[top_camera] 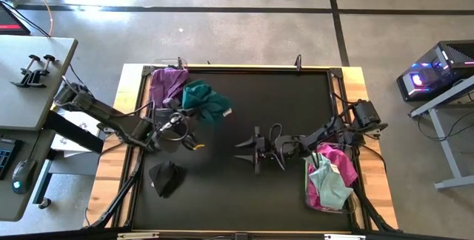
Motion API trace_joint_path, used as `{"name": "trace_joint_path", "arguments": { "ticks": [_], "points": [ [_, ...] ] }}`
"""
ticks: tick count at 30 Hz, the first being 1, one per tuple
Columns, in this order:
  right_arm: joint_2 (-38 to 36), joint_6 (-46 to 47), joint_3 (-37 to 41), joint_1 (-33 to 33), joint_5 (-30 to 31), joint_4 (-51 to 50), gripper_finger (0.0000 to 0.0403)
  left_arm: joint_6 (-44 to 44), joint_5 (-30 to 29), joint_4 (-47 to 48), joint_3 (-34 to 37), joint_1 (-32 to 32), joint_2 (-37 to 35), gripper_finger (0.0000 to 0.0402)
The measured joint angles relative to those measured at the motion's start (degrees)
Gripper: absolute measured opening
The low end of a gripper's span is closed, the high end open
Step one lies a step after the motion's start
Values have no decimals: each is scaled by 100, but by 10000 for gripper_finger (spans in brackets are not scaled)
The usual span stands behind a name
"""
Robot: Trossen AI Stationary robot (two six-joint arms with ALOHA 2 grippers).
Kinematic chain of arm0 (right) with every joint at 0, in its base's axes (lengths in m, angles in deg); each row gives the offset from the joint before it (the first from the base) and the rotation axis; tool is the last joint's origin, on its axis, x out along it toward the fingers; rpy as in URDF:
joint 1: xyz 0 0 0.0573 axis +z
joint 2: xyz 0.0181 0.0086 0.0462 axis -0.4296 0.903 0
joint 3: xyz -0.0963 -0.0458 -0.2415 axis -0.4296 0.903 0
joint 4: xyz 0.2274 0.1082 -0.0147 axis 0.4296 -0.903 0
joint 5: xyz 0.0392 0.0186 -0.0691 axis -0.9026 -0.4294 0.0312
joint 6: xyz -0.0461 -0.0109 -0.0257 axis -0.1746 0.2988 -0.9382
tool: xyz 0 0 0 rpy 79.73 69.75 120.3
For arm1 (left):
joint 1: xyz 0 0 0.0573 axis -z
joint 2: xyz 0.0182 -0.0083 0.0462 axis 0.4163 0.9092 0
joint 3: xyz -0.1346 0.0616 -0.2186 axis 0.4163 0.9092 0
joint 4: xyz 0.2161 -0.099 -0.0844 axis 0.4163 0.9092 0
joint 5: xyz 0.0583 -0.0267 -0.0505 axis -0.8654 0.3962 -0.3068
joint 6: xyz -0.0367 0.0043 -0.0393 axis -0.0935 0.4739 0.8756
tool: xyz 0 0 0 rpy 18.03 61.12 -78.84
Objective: Sort towels by color in basket
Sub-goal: Put the dark green towel into the transparent bin
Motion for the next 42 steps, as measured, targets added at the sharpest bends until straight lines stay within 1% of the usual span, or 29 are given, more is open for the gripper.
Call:
{"name": "trace_joint_path", "arguments": {
  "ticks": [3,7,8,9,10,14,16,18,20,22,24,25,27,31,34,37,42],
  "points": [
    [0,-6,0,1,0,-34,175,282,-284,132,0,-7,-63,5],
    [-2,-1,0,-42,0,-95,175,1040,-1257,298,0,-158,-253,5],
    [-2,7,0,-42,0,-113,175,1266,-1356,361,0,-249,-342,5],
    [-2,9,0,-46,2,-128,175,1444,-1318,427,0,-378,-442,5],
    [-2,12,0,-44,2,-129,175,1567,-1111,509,-3,-538,-567,5],
    [-2,140,0,-37,0,-112,175,1983,470,944,-5,-1532,-1127,5],
    [-2,113,0,-37,0,-125,175,2333,866,1522,-7,-2142,-1320,5],
    [-2,101,0,-47,0,-127,175,2794,942,2234,-7,-2765,-1412,5],
    [-2,102,0,-86,-2,-125,175,3298,1093,2809,-7,-3430,-1420,5],
    [-2,123,0,-123,0,-127,175,3601,1664,3154,-7,-4073,-1362,5],
    [-2,143,0,-155,0,-125,175,3643,2408,3229,10,-4650,-1213,5],
    [-2,145,0,-160,5,-123,175,3573,2689,3225,27,-4899,-1113,5],
    [-2,143,0,-155,1,-121,175,3375,2942,3195,32,-5339,-849,5],
    [-2,143,0,-153,0,-128,175,3167,3011,3156,32,-5999,-234,7],
    [-2,142,0,-155,0,-175,175,3074,3145,3018,32,-6300,247,20],
    [-2,144,0,-155,0,-217,175,2776,3395,2746,32,-6451,708,46],
    [-2,143,0,-151,0,-219,175,2415,4070,2316,32,-6669,1205,111]
  ]
}}
